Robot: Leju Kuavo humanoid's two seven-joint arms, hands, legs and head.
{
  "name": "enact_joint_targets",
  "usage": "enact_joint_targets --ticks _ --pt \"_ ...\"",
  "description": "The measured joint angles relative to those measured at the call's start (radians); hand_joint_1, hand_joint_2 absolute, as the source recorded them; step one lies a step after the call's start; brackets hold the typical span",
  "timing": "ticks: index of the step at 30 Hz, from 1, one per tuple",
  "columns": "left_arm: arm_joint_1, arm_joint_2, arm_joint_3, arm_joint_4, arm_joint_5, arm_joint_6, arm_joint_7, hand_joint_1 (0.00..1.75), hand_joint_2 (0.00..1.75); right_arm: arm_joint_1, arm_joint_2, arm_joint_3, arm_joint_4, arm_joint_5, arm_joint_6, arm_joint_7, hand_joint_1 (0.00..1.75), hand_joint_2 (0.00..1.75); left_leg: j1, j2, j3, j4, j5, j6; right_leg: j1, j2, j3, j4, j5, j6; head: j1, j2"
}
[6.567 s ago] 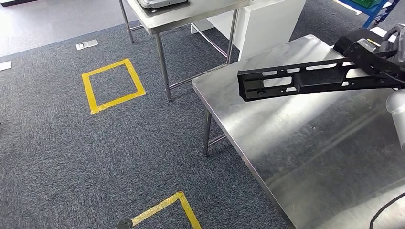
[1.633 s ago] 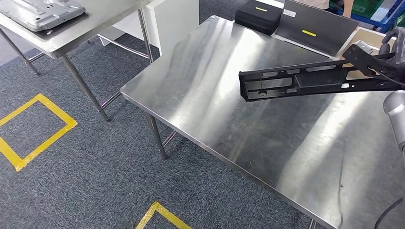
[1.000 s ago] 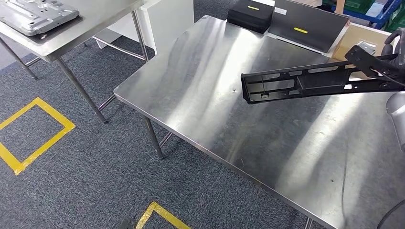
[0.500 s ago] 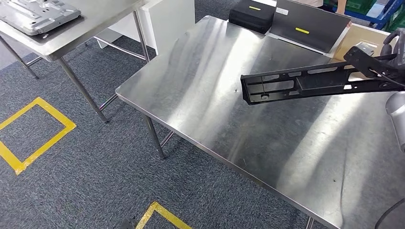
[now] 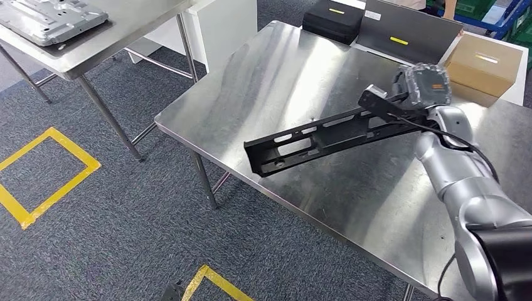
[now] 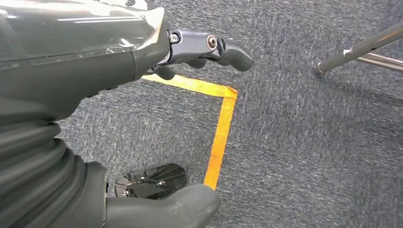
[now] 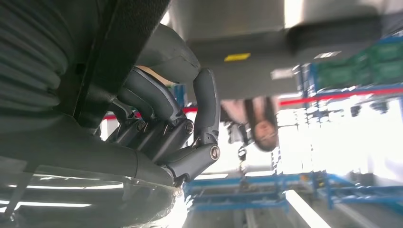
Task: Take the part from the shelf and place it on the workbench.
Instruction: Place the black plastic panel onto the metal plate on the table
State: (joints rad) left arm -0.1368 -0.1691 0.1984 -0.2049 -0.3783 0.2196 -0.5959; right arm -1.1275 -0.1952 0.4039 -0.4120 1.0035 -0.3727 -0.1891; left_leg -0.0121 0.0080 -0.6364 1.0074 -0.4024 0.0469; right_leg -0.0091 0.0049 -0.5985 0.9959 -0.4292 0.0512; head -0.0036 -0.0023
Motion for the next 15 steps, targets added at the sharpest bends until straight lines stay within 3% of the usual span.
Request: enact_joint_targets --ticks 6,15 --pt "0.0 0.001 0.0 0.0 -0.011 0.002 -0.002 0.0 1.75 0.013 0.065 0.004 0.031 0.015 -0.02 0.015 1.75 1.75 -0.001 0.001 -0.001 0.0 0.0 0.0 0.0 0.0 0.0 0.0 0.0 0.0 0.0 0.0" --pt "0.002 0.001 0.0 0.0 -0.018 0.005 -0.004 0.0 1.75 0.013 0.068 0.0 0.055 0.028 -0.025 0.033 1.75 1.75 -0.001 0.001 -0.001 0.001 0.0 0.0 -0.001 0.0 0.0 0.0 0.0 0.0 0.0 0.0"
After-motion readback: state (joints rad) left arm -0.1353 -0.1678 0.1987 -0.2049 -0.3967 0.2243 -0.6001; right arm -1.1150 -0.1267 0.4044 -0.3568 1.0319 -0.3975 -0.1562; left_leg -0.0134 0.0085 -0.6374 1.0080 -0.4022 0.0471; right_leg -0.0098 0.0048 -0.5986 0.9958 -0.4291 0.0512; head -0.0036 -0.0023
